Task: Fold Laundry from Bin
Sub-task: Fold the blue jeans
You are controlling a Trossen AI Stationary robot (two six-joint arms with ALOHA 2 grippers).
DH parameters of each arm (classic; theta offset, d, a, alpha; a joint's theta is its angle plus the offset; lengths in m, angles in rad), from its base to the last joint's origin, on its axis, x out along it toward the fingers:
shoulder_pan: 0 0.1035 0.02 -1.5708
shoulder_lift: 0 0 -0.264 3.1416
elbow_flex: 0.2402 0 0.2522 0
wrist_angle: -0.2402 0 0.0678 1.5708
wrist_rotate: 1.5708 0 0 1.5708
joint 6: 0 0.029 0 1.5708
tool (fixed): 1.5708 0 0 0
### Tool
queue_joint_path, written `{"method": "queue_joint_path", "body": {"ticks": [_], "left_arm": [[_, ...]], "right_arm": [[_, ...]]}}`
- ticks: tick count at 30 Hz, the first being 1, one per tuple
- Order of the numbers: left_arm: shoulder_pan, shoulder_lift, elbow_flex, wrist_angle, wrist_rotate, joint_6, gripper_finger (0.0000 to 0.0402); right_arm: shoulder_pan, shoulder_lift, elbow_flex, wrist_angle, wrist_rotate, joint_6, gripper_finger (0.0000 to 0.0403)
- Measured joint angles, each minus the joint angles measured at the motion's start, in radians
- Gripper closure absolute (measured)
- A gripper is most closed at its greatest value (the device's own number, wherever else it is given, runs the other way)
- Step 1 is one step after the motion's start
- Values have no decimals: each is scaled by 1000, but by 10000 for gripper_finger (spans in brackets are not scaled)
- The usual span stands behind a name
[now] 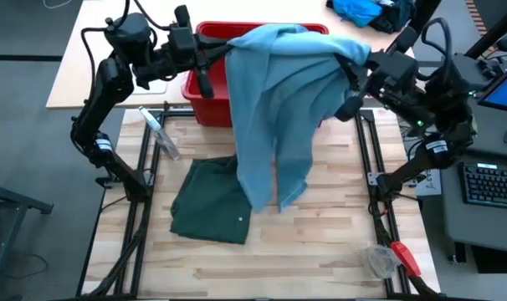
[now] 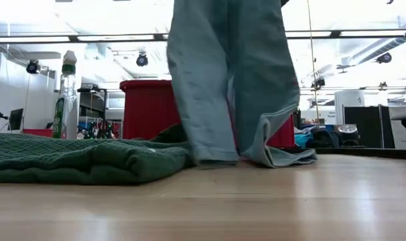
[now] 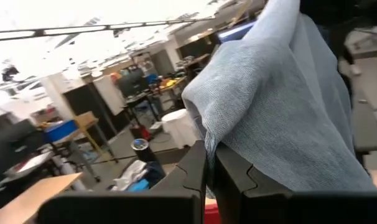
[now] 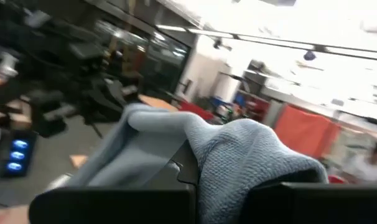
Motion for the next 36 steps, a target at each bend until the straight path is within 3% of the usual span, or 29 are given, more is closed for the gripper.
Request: {"method": "queue_joint_path", "body": {"ticks": [9, 14, 16, 20, 25, 29, 36], "left_arm": [[2, -4, 0, -170, 165, -108, 401], [-10, 3, -31, -404, 384, -140, 401], [-43, 4, -74, -468, 408, -139, 401], [-131, -11, -217, -473, 325, -180, 401], [-242, -25, -458, -455, 54, -247, 401], [-304, -38, -692, -362, 38, -290, 401], [-376, -70, -1029, -144, 41, -414, 401]], "right_arm": [[0, -9, 2, -172, -186, 211, 390], [0, 0, 1, -451, -286, 413, 390], [0, 22, -9, -564, -341, 503, 390], [0, 73, -74, -726, -357, 648, 390], [2, 118, -268, -830, -361, 774, 390], [2, 130, -477, -790, -450, 820, 390], [2, 121, -822, -538, -536, 876, 390]]}}
